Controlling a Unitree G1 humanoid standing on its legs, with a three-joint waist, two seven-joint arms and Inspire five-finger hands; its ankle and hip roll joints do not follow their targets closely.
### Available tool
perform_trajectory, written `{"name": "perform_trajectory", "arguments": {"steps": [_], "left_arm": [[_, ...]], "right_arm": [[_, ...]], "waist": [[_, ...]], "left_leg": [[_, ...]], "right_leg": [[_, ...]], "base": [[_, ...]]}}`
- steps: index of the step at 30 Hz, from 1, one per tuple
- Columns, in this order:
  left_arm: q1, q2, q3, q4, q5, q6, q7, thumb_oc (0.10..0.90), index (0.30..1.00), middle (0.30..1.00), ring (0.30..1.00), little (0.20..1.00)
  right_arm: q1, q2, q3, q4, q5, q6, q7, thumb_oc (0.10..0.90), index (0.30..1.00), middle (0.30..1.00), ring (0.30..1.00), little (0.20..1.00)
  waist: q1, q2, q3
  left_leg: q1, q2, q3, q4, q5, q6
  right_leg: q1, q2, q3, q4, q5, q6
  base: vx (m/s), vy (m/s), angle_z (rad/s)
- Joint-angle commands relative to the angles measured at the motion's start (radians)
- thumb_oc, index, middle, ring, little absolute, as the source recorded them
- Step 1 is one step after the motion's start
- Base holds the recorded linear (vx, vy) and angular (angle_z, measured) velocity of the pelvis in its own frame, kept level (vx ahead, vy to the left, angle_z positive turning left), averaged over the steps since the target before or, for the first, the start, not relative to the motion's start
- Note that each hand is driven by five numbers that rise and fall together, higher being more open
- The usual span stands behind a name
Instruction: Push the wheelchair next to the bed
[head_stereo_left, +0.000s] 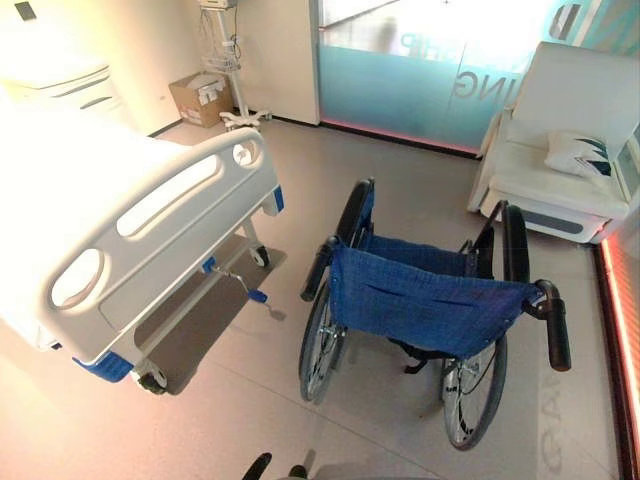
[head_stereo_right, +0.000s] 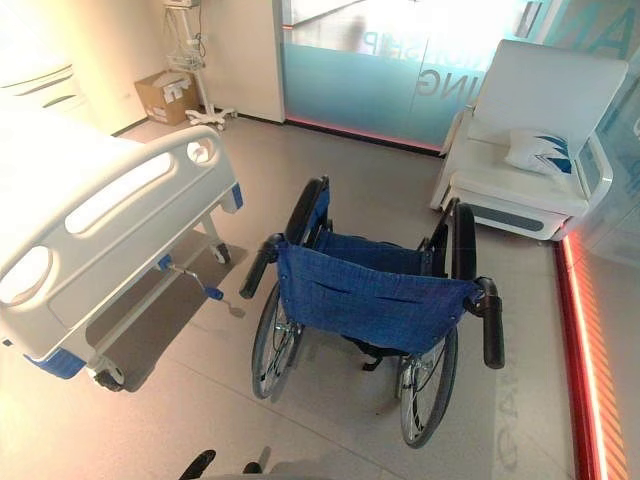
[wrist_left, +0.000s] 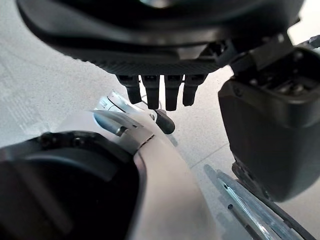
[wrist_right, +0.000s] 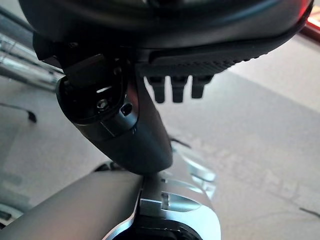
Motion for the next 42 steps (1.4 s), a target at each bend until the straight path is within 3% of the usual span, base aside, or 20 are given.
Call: {"name": "perform_trajectory", "arguments": {"steps": [1, 20, 29, 35, 42], "left_arm": [[-0.065, -0.038, -0.037, 0.069, 0.001, 0.020, -0.005, 0.800, 0.900, 0.900, 0.900, 0.900], [-0.066, -0.038, -0.041, 0.073, 0.023, -0.008, -0.010, 0.800, 0.900, 0.900, 0.900, 0.900], [-0.069, -0.019, -0.041, 0.058, 0.069, -0.064, -0.006, 0.800, 0.900, 0.900, 0.900, 0.900], [-0.076, 0.031, -0.041, -0.036, 0.044, -0.095, -0.034, 0.800, 0.900, 0.900, 0.900, 0.900], [-0.015, 0.144, 0.092, -0.427, -0.079, -0.073, -0.031, 0.800, 0.900, 0.900, 0.900, 0.900]], "right_arm": [[-0.063, 0.039, -0.044, 0.013, 0.052, -0.013, 0.011, 0.800, 0.900, 0.900, 0.900, 0.900], [-0.055, 0.040, -0.048, 0.025, 0.040, -0.039, -0.001, 0.800, 0.900, 0.900, 0.900, 0.900], [-0.050, 0.032, -0.066, 0.002, 0.116, -0.073, -0.006, 0.800, 0.900, 0.900, 0.900, 0.900], [-0.052, -0.020, -0.100, -0.121, 0.199, -0.097, -0.012, 0.800, 0.900, 0.900, 0.900, 0.900], [0.036, -0.132, -0.256, -0.492, 0.255, -0.116, -0.190, 0.800, 0.900, 0.900, 0.900, 0.900]], "waist": [[0.009, 0.040, 0.016], [-0.007, 0.039, 0.015], [-0.017, 0.031, 0.006], [-0.022, 0.027, 0.013], [-0.029, 0.019, 0.017]], "left_leg": [[0.008, -0.022, 0.044, 0.012, -0.045, 0.011], [0.024, -0.022, 0.060, 0.010, -0.056, 0.015], [0.035, -0.022, 0.067, 0.005, -0.063, 0.016], [0.032, -0.020, 0.075, 0.004, -0.059, 0.020], [0.021, -0.015, 0.085, 0.003, -0.057, 0.028]], "right_leg": [[-0.071, 0.001, -0.012, 0.067, 0.012, -0.048], [-0.070, 0.003, 0.005, 0.064, 0.010, -0.047], [-0.070, 0.008, 0.020, 0.067, 0.008, -0.046], [-0.080, 0.010, 0.030, 0.070, 0.013, -0.039], [-0.098, 0.011, 0.040, 0.064, 0.029, -0.032]], "base": [[0.03, -0.008, 0.00], [0.00, 0.000, 0.00], [0.02, -0.002, -0.02], [0.00, -0.013, -0.05], [-0.01, -0.017, -0.05]]}}
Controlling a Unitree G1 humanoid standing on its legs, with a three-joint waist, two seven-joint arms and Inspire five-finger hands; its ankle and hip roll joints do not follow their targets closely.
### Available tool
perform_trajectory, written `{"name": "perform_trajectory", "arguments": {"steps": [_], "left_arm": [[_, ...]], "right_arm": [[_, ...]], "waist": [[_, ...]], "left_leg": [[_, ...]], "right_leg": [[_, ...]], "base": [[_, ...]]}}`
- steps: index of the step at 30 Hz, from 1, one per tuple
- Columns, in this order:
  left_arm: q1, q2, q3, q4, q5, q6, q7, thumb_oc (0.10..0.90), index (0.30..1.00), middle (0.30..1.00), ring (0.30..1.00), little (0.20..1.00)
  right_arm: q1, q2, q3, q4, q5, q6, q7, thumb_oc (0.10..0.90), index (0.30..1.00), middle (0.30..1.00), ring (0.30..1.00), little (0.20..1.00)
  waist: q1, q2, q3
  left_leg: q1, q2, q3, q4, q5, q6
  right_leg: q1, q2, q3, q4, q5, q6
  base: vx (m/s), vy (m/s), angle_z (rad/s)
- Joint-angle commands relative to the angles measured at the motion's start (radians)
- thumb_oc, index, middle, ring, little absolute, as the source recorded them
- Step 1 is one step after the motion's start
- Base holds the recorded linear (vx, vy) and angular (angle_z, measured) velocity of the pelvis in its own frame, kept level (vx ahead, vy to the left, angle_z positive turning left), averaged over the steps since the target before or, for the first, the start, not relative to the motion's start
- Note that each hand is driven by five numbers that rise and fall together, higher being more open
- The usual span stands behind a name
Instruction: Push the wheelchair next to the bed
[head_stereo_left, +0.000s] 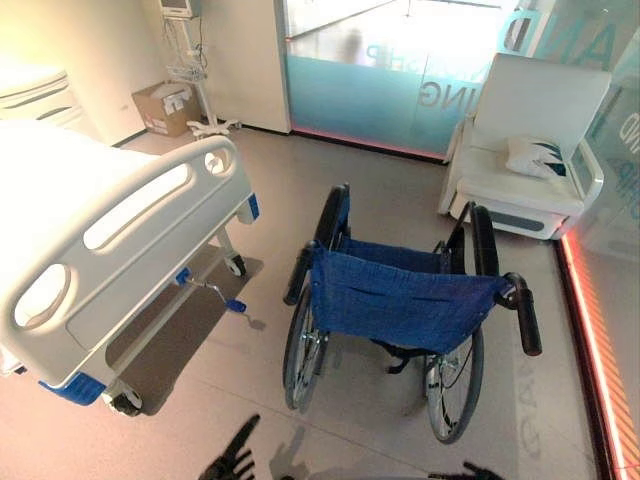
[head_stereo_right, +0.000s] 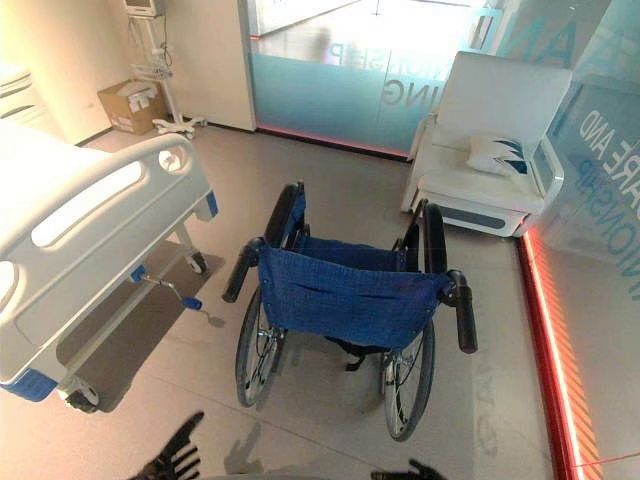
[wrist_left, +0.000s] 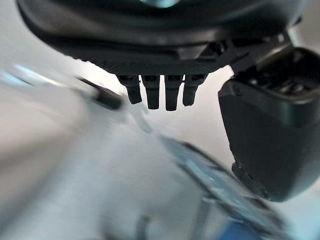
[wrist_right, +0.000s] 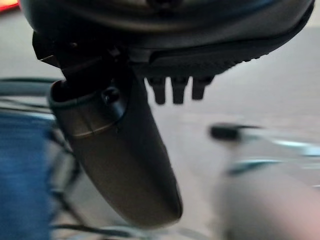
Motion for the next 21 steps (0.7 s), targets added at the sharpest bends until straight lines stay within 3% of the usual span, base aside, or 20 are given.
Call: {"name": "perform_trajectory", "arguments": {"steps": [1, 5, 10, 14, 21], "left_arm": [[-0.055, 0.066, 0.056, -0.111, -0.044, -0.040, -0.021, 0.800, 0.900, 0.900, 0.900, 0.900], [-0.024, 0.128, 0.157, -0.286, -0.066, -0.012, -0.050, 0.800, 0.900, 0.900, 0.900, 0.900], [-0.013, 0.189, 0.267, -0.526, -0.166, 0.036, -0.105, 0.800, 0.900, 0.900, 0.900, 0.900], [-0.051, 0.215, 0.295, -0.637, -0.237, 0.075, -0.124, 0.800, 0.900, 0.900, 0.900, 0.900], [-0.095, 0.250, 0.293, -0.737, -0.283, 0.121, -0.156, 0.800, 0.900, 0.900, 0.900, 0.900]], "right_arm": [[-0.042, -0.117, -0.121, -0.149, 0.057, -0.058, -0.152, 0.800, 0.900, 0.900, 0.900, 0.900], [0.004, -0.165, -0.231, -0.329, 0.040, -0.061, -0.243, 0.800, 0.900, 0.900, 0.900, 0.900], [-0.003, -0.226, -0.401, -0.535, -0.002, -0.119, -0.342, 0.800, 0.900, 0.900, 0.900, 0.900], [-0.056, -0.264, -0.447, -0.657, -0.043, -0.133, -0.386, 0.800, 0.900, 0.900, 0.900, 0.900], [-0.090, -0.313, -0.462, -0.824, -0.211, -0.002, -0.524, 0.800, 0.900, 0.900, 0.900, 0.900]], "waist": [[0.019, 0.048, 0.038], [0.008, 0.045, 0.040], [-0.005, 0.055, 0.042], [-0.008, 0.068, 0.038], [-0.019, 0.084, 0.035]], "left_leg": [[0.014, -0.024, 0.055, 0.010, -0.057, 0.029], [0.012, -0.021, 0.065, 0.010, -0.057, 0.030], [0.014, -0.019, 0.069, 0.010, -0.061, 0.029], [0.014, -0.016, 0.069, 0.010, -0.061, 0.025], [0.009, -0.014, 0.079, 0.010, -0.058, 0.019]], "right_leg": [[-0.073, 0.006, 0.006, 0.060, 0.026, -0.031], [-0.078, 0.007, 0.012, 0.060, 0.028, -0.031], [-0.085, 0.007, 0.024, 0.067, 0.021, -0.031], [-0.089, 0.003, 0.030, 0.073, 0.013, -0.031], [-0.094, -0.004, 0.037, 0.079, 0.004, -0.030]], "base": [[0.00, 0.000, 0.00], [0.00, 0.000, -0.05], [0.00, 0.006, -0.01], [0.03, 0.039, -0.06], [0.02, 0.033, -0.09]]}}
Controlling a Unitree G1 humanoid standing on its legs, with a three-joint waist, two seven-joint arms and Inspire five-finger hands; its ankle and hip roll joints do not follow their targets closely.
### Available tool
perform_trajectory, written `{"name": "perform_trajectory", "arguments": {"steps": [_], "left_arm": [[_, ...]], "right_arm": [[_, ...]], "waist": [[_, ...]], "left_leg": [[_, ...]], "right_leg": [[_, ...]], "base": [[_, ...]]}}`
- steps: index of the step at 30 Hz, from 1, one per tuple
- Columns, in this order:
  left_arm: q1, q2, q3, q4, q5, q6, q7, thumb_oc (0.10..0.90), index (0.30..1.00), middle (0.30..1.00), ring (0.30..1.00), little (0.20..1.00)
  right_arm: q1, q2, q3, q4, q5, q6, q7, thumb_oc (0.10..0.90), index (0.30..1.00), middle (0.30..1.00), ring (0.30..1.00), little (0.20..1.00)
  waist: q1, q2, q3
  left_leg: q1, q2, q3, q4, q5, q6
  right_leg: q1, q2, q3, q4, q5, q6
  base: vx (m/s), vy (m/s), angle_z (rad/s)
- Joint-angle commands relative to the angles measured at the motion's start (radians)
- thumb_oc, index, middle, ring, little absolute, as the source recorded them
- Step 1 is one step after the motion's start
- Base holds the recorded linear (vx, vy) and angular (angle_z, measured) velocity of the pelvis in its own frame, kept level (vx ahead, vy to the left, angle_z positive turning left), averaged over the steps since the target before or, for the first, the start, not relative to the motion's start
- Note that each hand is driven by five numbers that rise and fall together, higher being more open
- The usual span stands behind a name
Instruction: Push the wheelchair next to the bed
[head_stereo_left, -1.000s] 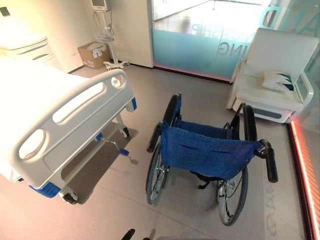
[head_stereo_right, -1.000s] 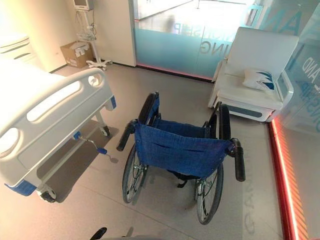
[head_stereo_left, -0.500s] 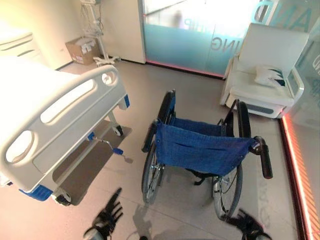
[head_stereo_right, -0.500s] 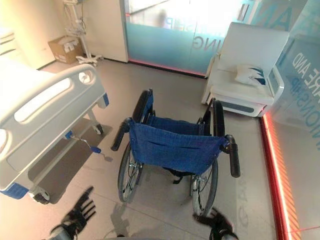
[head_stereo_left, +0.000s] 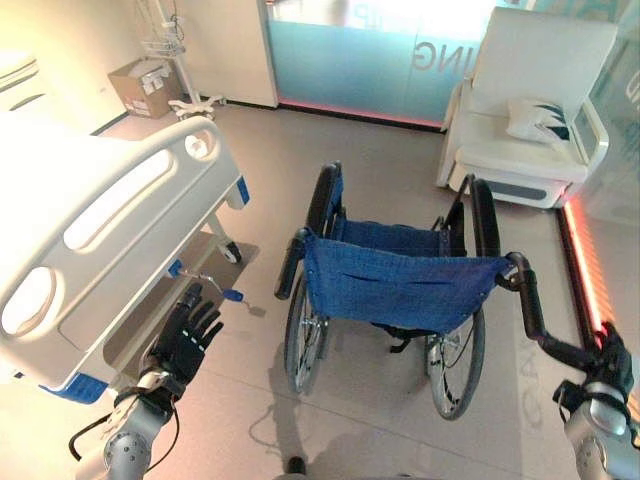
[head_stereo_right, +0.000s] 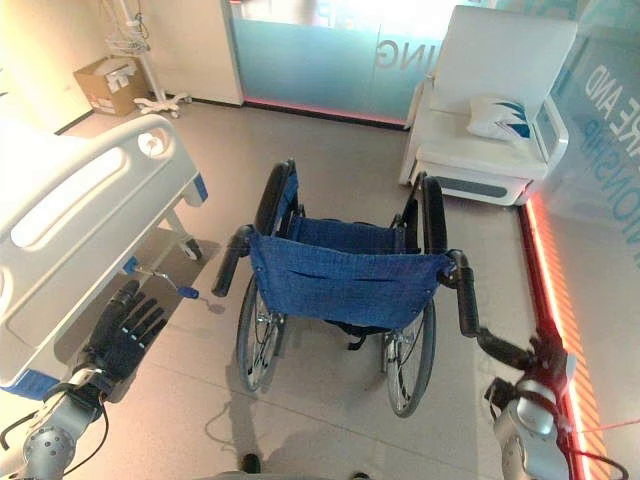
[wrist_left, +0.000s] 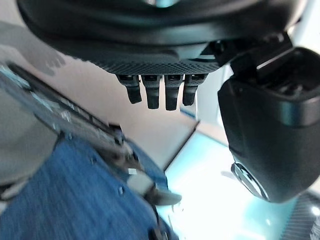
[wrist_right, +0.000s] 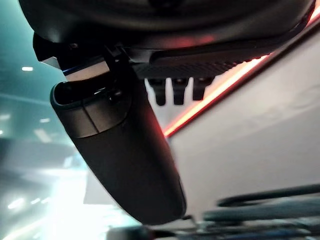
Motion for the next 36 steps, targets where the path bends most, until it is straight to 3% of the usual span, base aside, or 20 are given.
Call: {"name": "perform_trajectory", "arguments": {"steps": [1, 6, 7, 8, 9, 10, 15, 18, 20, 26, 36], "left_arm": [[-0.104, 0.075, 0.051, -0.079, -0.064, -0.009, -0.058, 0.800, 0.900, 0.900, 0.900, 0.900], [-0.106, 0.088, 0.047, -0.176, -0.124, 0.047, -0.043, 0.800, 0.900, 0.900, 0.900, 0.900], [-0.113, 0.097, 0.038, -0.207, -0.125, 0.069, -0.050, 0.800, 0.900, 0.900, 0.900, 0.900], [-0.114, 0.099, 0.037, -0.210, -0.119, 0.072, -0.054, 0.800, 0.900, 0.900, 0.900, 0.900], [-0.125, 0.115, 0.018, -0.223, -0.117, 0.072, -0.062, 0.800, 0.900, 0.900, 0.900, 0.900], [-0.133, 0.123, 0.006, -0.228, -0.126, 0.074, -0.078, 0.800, 0.900, 0.900, 0.900, 0.900], [-0.150, 0.140, -0.010, -0.241, -0.145, 0.089, -0.124, 0.800, 0.900, 0.900, 0.900, 0.900], [-0.147, 0.149, -0.007, -0.266, -0.145, 0.126, -0.161, 0.800, 0.900, 0.900, 0.900, 0.900], [-0.137, 0.158, -0.009, -0.314, -0.156, 0.156, -0.196, 0.800, 0.900, 0.900, 0.900, 0.900], [-0.158, 0.163, -0.044, -0.332, -0.208, 0.158, -0.252, 0.800, 0.900, 0.900, 0.900, 0.900], [-0.169, 0.233, -0.085, -0.318, -0.177, 0.147, -0.280, 0.800, 0.900, 0.900, 0.900, 0.900]], "right_arm": [[-0.074, -0.167, -0.097, -0.073, -0.134, 0.018, -0.116, 0.800, 0.900, 0.900, 0.900, 0.900], [-0.079, -0.158, -0.114, -0.166, 0.007, -0.031, -0.114, 0.800, 0.900, 0.900, 0.900, 0.900], [-0.100, -0.149, -0.103, -0.218, 0.082, -0.099, -0.084, 0.800, 0.900, 0.900, 0.900, 0.900], [-0.103, -0.148, -0.100, -0.226, 0.098, -0.111, -0.074, 0.800, 0.900, 0.900, 0.900, 0.900], [-0.129, -0.149, -0.082, -0.280, 0.206, -0.168, -0.037, 0.800, 0.900, 0.900, 0.900, 0.900], [-0.148, -0.145, -0.070, -0.315, 0.235, -0.207, -0.020, 0.800, 0.900, 0.900, 0.900, 0.900], [-0.175, -0.151, -0.061, -0.372, 0.269, -0.268, 0.029, 0.800, 0.900, 0.900, 0.900, 0.900], [-0.164, -0.140, -0.058, -0.387, 0.350, -0.227, 0.121, 0.800, 0.900, 0.900, 0.900, 0.900], [-0.145, -0.134, -0.049, -0.417, 0.409, -0.158, 0.199, 0.800, 0.900, 0.900, 0.900, 0.900], [-0.137, -0.116, 0.015, -0.434, 0.537, -0.109, 0.348, 0.800, 0.900, 0.900, 0.900, 0.900], [-0.112, -0.198, 0.063, -0.379, 0.400, 0.047, 0.305, 0.800, 0.900, 0.900, 0.900, 0.900]], "waist": [[-0.005, 0.039, -0.028], [-0.006, 0.042, -0.025], [-0.005, 0.045, -0.023], [-0.005, 0.045, -0.022], [-0.004, 0.047, -0.022], [-0.003, 0.048, -0.023], [-0.006, 0.051, -0.030], [-0.008, 0.050, -0.034], [-0.011, 0.047, -0.034], [-0.014, 0.042, -0.036], [-0.014, 0.032, -0.040]], "left_leg": [[0.009, -0.009, 0.048, 0.010, -0.057, 0.016], [0.007, -0.010, 0.048, 0.010, -0.054, 0.015], [0.006, -0.010, 0.047, 0.010, -0.051, 0.015], [0.006, -0.010, 0.047, 0.010, -0.051, 0.015], [0.005, -0.009, 0.049, 0.010, -0.049, 0.014], [0.004, -0.009, 0.050, 0.010, -0.049, 0.012], [0.003, -0.007, 0.062, 0.010, -0.051, 0.008], [0.003, -0.008, 0.067, 0.010, -0.052, 0.007], [0.003, -0.008, 0.072, 0.010, -0.051, 0.007], [0.004, -0.007, 0.079, 0.010, -0.049, 0.005], [0.007, -0.008, 0.080, 0.010, -0.047, 0.004]], "right_leg": [[-0.073, 0.000, -0.010, 0.081, -0.017, -0.036], [-0.073, 0.001, -0.006, 0.082, -0.020, -0.036], [-0.075, 0.000, -0.006, 0.084, -0.020, -0.037], [-0.075, 0.000, -0.006, 0.085, -0.020, -0.037], [-0.077, 0.000, -0.007, 0.086, -0.021, -0.037], [-0.078, -0.001, -0.009, 0.087, -0.022, -0.037], [-0.082, -0.002, -0.012, 0.088, -0.024, -0.034], [-0.082, -0.002, -0.012, 0.087, -0.025, -0.033], [-0.083, -0.003, -0.012, 0.088, -0.025, -0.033], [-0.081, -0.001, -0.017, 0.083, -0.021, -0.036], [-0.074, 0.002, -0.022, 0.072, -0.013, -0.033]], "base": [[0.00, 0.000, 0.00], [0.00, 0.000, 0.00], [0.00, 0.000, 0.00], [0.01, -0.006, -0.06], [0.00, -0.005, -0.07], [0.01, -0.005, -0.06], [0.01, -0.002, -0.01], [0.01, -0.003, -0.01], [0.00, 0.000, 0.00], [0.00, 0.000, 0.00], [0.00, 0.000, 0.00]]}}
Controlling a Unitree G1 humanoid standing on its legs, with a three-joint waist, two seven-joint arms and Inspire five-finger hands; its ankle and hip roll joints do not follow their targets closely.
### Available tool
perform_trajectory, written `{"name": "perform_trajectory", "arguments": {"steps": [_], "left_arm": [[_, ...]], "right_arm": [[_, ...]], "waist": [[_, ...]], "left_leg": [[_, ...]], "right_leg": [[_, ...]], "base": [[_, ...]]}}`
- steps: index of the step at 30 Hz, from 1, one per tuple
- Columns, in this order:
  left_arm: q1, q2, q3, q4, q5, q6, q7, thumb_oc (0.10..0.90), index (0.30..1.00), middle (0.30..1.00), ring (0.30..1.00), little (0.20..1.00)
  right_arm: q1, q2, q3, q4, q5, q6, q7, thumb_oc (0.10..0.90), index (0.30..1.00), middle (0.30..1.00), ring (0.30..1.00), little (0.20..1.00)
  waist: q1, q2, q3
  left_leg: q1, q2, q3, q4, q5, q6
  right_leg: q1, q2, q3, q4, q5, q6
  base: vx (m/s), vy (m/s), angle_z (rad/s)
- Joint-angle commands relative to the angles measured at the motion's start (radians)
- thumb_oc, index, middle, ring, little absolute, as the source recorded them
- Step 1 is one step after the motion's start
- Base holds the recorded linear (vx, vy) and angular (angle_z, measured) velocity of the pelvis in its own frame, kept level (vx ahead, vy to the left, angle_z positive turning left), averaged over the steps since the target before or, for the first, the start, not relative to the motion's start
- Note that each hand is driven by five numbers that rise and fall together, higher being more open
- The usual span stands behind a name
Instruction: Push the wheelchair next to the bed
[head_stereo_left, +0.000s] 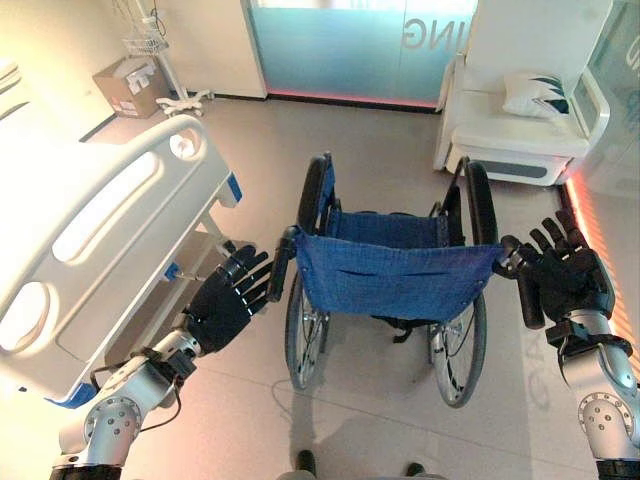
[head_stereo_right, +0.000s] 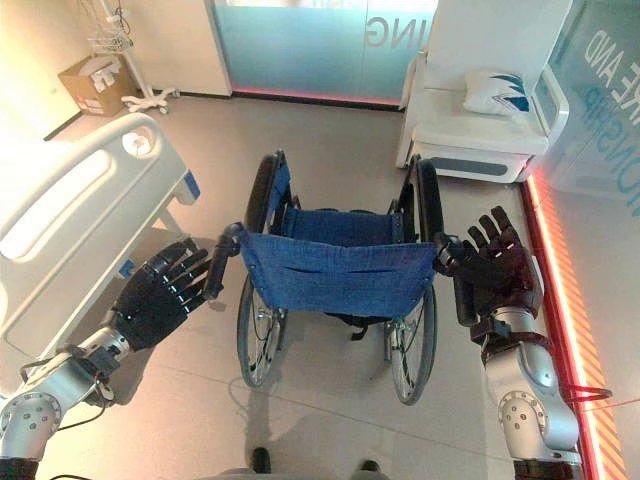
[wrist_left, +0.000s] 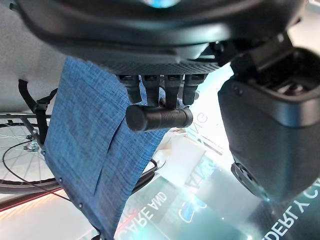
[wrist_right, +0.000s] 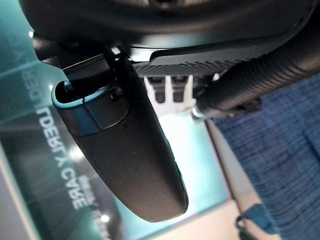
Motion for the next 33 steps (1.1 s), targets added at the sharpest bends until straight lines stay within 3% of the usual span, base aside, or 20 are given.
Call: {"name": "perform_trajectory", "arguments": {"steps": [1, 16, 31, 32, 33], "left_arm": [[-0.144, 0.063, -0.037, -0.048, -0.060, -0.080, -0.083, 0.800, 0.900, 0.900, 0.900, 0.900], [-0.167, 0.113, -0.087, -0.042, -0.081, -0.110, -0.064, 0.800, 0.900, 0.900, 0.900, 0.900], [-0.186, 0.158, -0.116, -0.043, 0.000, -0.110, -0.092, 0.800, 0.900, 0.900, 0.900, 0.900], [-0.189, 0.170, -0.120, -0.039, 0.025, -0.106, -0.098, 0.800, 0.900, 0.900, 0.900, 0.900], [-0.199, 0.189, -0.127, -0.035, 0.045, -0.101, -0.102, 0.800, 0.900, 0.900, 0.900, 0.900]], "right_arm": [[-0.048, -0.105, 0.023, -0.063, -0.072, 0.039, 0.010, 0.800, 0.900, 0.900, 0.900, 0.900], [-0.090, -0.245, 0.098, 0.013, -0.345, 0.206, -0.122, 0.800, 0.900, 0.900, 0.900, 0.900], [-0.138, -0.310, 0.150, 0.039, -0.300, 0.273, -0.115, 0.800, 0.900, 0.900, 0.900, 0.900], [-0.145, -0.315, 0.156, 0.048, -0.290, 0.265, -0.110, 0.758, 0.836, 0.836, 0.836, 0.836], [-0.160, -0.326, 0.164, 0.053, -0.285, 0.260, -0.116, 0.482, 0.422, 0.422, 0.422, 0.422]], "waist": [[0.003, 0.015, -0.061], [0.017, 0.012, -0.051], [0.026, 0.015, -0.047], [0.028, 0.016, -0.046], [0.029, 0.016, -0.045]], "left_leg": [[0.014, -0.010, 0.055, 0.003, -0.047, 0.004], [0.022, -0.012, 0.047, 0.003, -0.042, 0.002], [0.029, -0.010, 0.041, 0.003, -0.041, -0.001], [0.030, -0.010, 0.040, 0.003, -0.040, -0.002], [0.031, -0.010, 0.038, 0.003, -0.039, -0.003]], "right_leg": [[-0.057, 0.003, -0.029, 0.071, -0.015, -0.035], [-0.039, 0.005, -0.034, 0.062, -0.013, -0.034], [-0.032, 0.006, -0.040, 0.064, -0.016, -0.031], [-0.031, 0.007, -0.041, 0.064, -0.015, -0.031], [-0.029, 0.007, -0.044, 0.064, -0.015, -0.031]], "base": [[0.00, 0.000, 0.00], [0.00, 0.000, 0.00], [0.00, 0.000, 0.00], [0.03, -0.013, 0.02], [0.00, 0.000, 0.00]]}}
